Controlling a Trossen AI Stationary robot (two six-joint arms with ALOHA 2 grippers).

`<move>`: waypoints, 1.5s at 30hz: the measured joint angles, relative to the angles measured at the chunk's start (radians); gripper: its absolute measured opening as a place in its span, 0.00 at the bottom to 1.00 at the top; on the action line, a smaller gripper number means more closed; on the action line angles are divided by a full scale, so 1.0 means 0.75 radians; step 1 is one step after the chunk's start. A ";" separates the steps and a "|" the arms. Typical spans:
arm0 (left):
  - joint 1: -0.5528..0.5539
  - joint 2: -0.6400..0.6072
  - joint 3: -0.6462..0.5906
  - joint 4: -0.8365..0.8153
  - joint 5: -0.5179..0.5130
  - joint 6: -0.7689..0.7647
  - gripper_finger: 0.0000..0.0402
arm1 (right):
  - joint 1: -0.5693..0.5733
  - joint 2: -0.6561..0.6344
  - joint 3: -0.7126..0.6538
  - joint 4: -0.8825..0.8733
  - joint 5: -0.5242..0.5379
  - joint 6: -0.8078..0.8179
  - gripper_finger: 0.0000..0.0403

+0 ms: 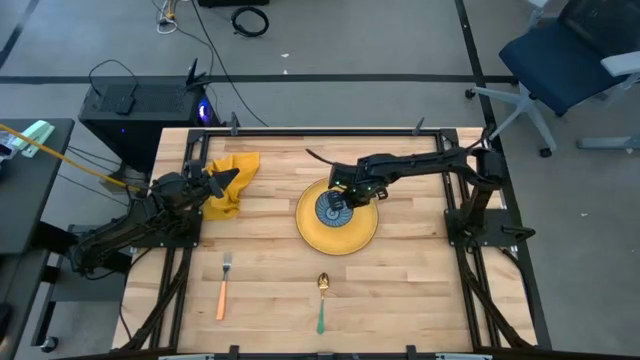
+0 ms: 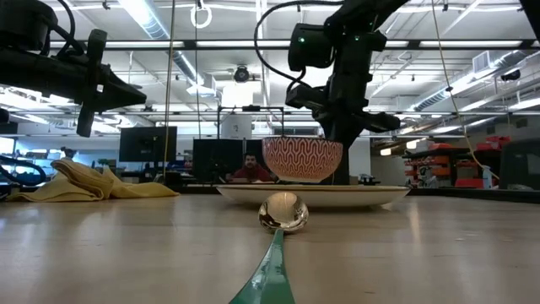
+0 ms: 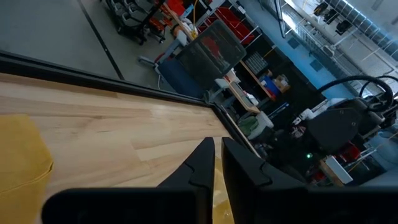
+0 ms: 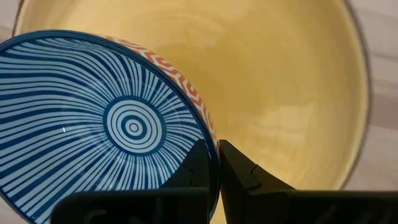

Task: Set table place
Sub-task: Put the blue bowl on the gold plate

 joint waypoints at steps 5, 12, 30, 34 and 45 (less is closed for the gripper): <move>0.000 0.000 -0.001 0.002 0.000 0.000 0.07 | 0.007 0.017 0.000 -0.013 0.011 0.015 0.03; 0.000 0.000 -0.001 0.000 0.000 0.000 0.10 | 0.009 0.018 0.000 -0.062 0.013 0.011 0.03; 0.000 0.000 -0.001 0.001 0.000 0.000 0.09 | 0.013 0.031 -0.041 0.003 0.020 -0.006 0.03; 0.000 0.000 -0.001 0.002 0.000 0.000 0.10 | 0.009 0.031 -0.042 0.011 0.017 -0.011 0.03; 0.000 0.000 -0.001 0.002 0.000 0.000 0.08 | 0.009 0.031 -0.042 0.006 0.006 -0.026 0.05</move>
